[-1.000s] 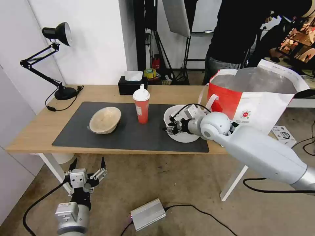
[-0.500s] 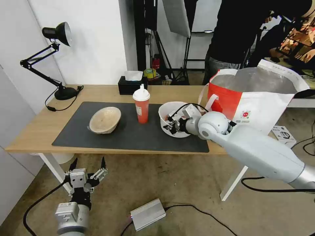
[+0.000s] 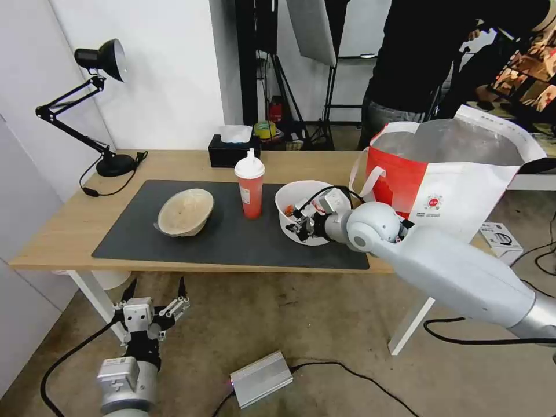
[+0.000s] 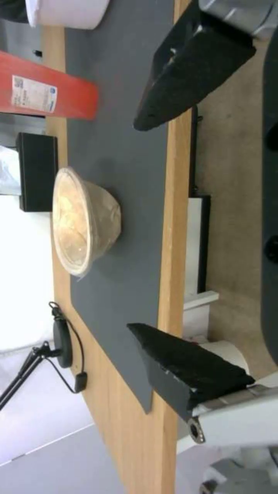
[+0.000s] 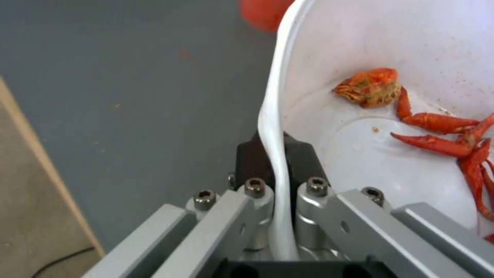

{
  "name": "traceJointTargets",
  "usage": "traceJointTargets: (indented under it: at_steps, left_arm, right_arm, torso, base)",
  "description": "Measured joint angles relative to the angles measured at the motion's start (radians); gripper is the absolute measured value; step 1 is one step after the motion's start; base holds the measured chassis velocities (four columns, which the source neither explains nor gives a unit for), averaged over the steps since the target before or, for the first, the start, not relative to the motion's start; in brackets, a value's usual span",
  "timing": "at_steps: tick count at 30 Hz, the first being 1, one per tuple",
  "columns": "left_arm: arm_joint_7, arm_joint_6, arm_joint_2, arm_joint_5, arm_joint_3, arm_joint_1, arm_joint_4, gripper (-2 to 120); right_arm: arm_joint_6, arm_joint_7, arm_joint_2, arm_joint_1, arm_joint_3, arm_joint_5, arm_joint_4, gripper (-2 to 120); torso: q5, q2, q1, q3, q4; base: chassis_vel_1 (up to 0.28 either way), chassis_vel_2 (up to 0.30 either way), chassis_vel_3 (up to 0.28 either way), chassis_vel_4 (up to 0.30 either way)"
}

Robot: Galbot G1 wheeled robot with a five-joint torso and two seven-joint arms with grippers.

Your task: Pick up the trash from the table and place it into the takeout bag.

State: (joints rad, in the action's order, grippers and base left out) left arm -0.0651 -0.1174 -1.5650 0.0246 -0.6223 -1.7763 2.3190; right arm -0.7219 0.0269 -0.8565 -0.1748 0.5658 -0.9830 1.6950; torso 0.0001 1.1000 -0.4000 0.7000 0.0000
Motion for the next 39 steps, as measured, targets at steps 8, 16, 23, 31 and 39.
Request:
traceJointTargets:
  at_steps: [8,16,23,31,39]
  left_arm:
    - [0.0,0.0,0.003,-0.001,-0.001,-0.001,0.001,100]
    - [0.0,0.0,0.002,-0.001,0.002,-0.002,0.005,100]
    - [0.0,0.0,0.0,-0.001,0.003,-0.003,0.009,100]
    - [0.0,0.0,-0.001,-0.001,0.002,-0.004,0.012,100]
    - [0.0,0.0,-0.002,0.0,0.004,-0.003,0.013,100]
  right_arm:
    - [0.0,0.002,0.042,0.014,0.004,-0.018,0.064,0]
    - [0.0,0.002,0.098,0.028,0.007,-0.022,0.164,0]
    - [-0.001,-0.014,0.138,0.047,0.007,-0.009,0.242,0]
    - [0.0,-0.037,0.182,0.073,0.008,0.023,0.336,0]
    - [0.0,-0.038,0.197,0.099,0.027,0.03,0.388,0]
  torso:
    - [-0.0001,0.0,0.0,0.0,0.0]
    - [-0.0001,0.0,0.0,0.0,-0.0001]
    - [-0.0001,0.0,0.0,0.0,-0.0001]
    - [-0.0001,0.0,0.0,0.0,0.0]
    - [-0.0001,0.0,0.0,0.0,0.0]
  base:
    - [0.0,0.0,0.0,0.0]
    - [0.0,0.0,0.0,0.0]
    - [0.0,0.0,0.0,0.0]
    - [0.0,0.0,0.0,0.0]
    - [0.0,0.0,0.0,0.0]
